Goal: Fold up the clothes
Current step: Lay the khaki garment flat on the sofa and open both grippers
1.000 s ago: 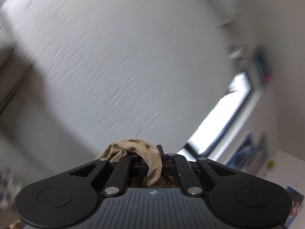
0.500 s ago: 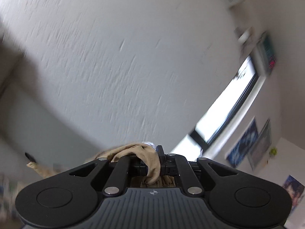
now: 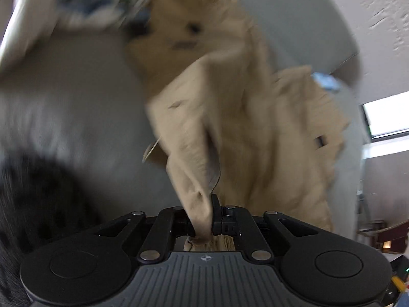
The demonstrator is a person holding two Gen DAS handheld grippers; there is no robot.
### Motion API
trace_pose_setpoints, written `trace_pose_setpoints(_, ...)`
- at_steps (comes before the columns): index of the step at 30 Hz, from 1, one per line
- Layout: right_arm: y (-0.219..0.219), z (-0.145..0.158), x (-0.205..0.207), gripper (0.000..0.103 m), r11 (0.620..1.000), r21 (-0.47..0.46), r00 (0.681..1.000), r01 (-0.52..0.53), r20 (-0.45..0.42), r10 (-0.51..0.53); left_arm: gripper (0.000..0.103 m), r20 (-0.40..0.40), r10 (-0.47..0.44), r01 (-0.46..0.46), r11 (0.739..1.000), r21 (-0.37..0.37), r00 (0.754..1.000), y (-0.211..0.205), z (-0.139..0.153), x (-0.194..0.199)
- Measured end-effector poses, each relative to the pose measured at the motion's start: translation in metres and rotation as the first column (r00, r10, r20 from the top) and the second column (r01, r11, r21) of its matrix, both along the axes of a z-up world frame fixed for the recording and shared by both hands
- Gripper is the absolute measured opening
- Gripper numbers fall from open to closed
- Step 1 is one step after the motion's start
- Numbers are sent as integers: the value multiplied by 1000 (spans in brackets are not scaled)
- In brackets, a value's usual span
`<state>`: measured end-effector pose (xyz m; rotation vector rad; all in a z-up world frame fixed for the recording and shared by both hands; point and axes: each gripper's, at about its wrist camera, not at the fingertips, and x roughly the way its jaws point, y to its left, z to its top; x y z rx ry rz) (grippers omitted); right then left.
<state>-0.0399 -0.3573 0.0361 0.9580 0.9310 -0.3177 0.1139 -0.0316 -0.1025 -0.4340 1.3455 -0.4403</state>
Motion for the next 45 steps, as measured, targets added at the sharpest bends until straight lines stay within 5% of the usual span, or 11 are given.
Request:
trace_pose_setpoints(2,7,-24,-25,20,1000,-16,999,8,-34,-8,15,-17,8,-8,1000,16,1000,6,-12,-5)
trace_pose_setpoints(4,4,-39,-35,46,1000,-10,997,14,-71,-15,25,-35,40,-39,999,9,999,16,-15,-8)
trace_pose_setpoints(7,11,-74,-84,50,1000,18,999,-9,-44,10,47,6,48,-48,998,44,999,27,0,-17)
trace_pose_setpoints(14,42,-20,-130,70,989,-148,993,26,121,-8,75,313,-1,-32,994,102,950,38,58,-62)
trace_pose_setpoints(20,80,-28,-85,70,979,-159,960,-130,227,165,66,361,-59,9,990,138,931,-4,47,-61)
trace_pose_setpoints(23,108,-43,-45,48,950,-222,946,-219,191,262,45,384,-120,60,984,166,916,-20,42,-64)
trace_pose_setpoints(25,128,-53,-11,14,917,-291,929,-272,169,329,28,378,-162,95,978,188,912,-29,35,-62)
trace_pose_setpoints(36,145,-121,41,17,866,-290,910,-408,-45,413,28,328,-379,284,910,302,865,-77,-2,-56)
trace_pose_setpoints(38,140,-112,38,20,882,-227,911,-412,-66,408,29,288,-355,303,929,211,890,-59,12,-49)
trace_pose_setpoints(41,130,-70,33,22,894,-188,906,-406,44,421,56,381,-265,240,964,113,886,-23,50,-35)
trace_pose_setpoints(45,123,-16,36,44,925,-141,896,-353,232,378,65,461,-112,63,991,120,880,16,95,4)
